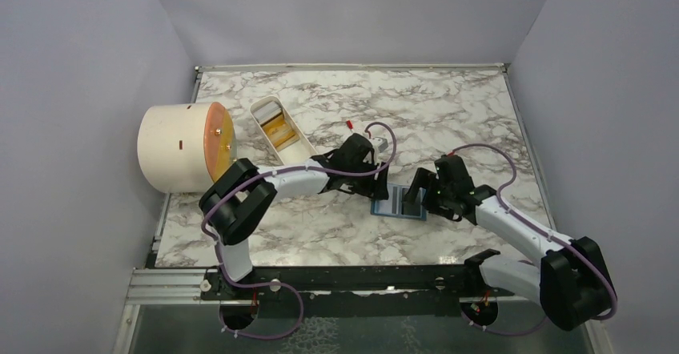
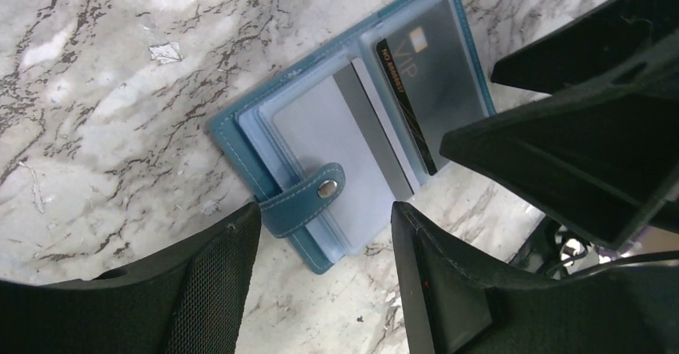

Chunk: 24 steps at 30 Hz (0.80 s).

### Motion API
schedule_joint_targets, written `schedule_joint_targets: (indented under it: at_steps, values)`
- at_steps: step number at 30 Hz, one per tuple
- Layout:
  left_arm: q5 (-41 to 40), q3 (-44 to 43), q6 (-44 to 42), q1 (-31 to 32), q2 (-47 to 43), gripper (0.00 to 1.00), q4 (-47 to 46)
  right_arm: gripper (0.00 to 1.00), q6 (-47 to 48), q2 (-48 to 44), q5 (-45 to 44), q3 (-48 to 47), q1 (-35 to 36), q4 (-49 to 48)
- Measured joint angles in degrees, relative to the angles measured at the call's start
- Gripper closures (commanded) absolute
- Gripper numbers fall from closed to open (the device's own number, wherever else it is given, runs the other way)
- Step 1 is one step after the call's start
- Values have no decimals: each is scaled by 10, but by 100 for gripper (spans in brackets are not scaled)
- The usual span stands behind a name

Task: Put the credit cards into the card holder
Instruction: Close the card holder at the center of the board.

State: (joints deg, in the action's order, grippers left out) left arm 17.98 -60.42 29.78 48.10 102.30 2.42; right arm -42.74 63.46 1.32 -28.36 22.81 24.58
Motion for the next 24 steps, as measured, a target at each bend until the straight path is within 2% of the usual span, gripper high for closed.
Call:
schedule_joint_targets:
  at_steps: [9, 19, 24]
  values:
    - [-52, -46, -17, 10, 50, 39, 36, 7, -16, -25, 13, 31, 0, -47]
    - [-86, -47, -22, 15, 50, 66, 57, 8, -26, -41, 39, 51, 0, -81]
    - [-86, -25, -10, 10, 43, 80, 36, 9, -25, -50, 45, 55, 0, -79]
